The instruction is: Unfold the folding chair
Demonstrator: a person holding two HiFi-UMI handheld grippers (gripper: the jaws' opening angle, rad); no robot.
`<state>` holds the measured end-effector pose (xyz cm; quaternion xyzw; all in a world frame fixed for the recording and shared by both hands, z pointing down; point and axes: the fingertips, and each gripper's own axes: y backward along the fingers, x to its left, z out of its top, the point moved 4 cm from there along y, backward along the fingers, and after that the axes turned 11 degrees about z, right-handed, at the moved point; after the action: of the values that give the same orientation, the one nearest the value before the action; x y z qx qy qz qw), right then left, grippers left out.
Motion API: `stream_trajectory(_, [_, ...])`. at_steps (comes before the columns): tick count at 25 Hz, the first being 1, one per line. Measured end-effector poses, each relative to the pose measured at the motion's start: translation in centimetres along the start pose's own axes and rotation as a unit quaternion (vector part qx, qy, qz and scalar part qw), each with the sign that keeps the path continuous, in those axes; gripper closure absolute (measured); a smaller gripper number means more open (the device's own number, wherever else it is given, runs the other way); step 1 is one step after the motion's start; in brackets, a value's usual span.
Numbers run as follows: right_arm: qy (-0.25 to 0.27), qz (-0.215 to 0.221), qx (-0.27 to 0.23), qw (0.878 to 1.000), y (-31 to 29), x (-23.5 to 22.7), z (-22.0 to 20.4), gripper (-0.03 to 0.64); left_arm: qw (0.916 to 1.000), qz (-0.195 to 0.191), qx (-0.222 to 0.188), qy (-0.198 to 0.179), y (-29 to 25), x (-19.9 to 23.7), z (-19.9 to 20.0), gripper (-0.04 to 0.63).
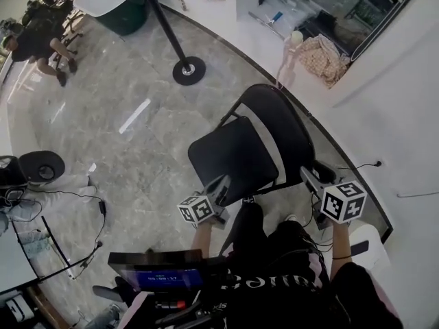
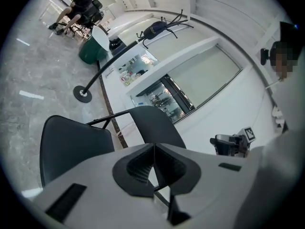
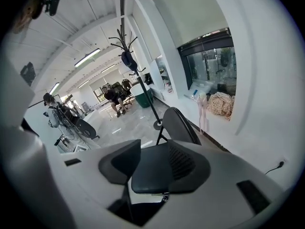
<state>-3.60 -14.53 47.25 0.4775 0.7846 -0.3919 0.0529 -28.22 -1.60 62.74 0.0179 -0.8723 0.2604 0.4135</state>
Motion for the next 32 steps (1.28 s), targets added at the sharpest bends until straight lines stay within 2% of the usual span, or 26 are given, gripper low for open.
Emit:
stream_trajectory(5, [-0.006,0.012,-0.014,1.000,1.4,1.0,-0.7,0.437,0.9993,-0.004,0.019,-0.032,0.3,-3.0,-1.1,0.584])
stream_trajectory(10, [0.012,0.021,-0.013,1.000,2.9,2.1,-2.0,0.458,0.9987,0.000,0.012,-0.049,0.6,-6.3,-2.7,0.584])
stream_trajectory(16, [0.014,0.026,-0.019,0.999,5.8,2.9,-4.1,0.540,0.9968,0.005,0.015,-0.078,1.4,-9.7,-5.4,0.584])
stream_trajectory(23, [0.006,0.036,-0.043,0.998,12.7,3.1,-8.8,0.574,0.9948,0.013,-0.015,-0.100,3.3,-15.0,-10.7,0.584])
stream_trajectory(29, [0.025,0.059,-0.039,0.997,19.0,4.4,-14.2,0.580,0.9943,0.011,-0.050,-0.094,6.0,-20.2,-16.5,0.584])
stream_trajectory(32, [0.039,0.073,-0.036,0.996,21.7,5.3,-16.5,0.581,0.9907,0.015,-0.057,-0.122,7.4,-22.8,-18.7,0.584])
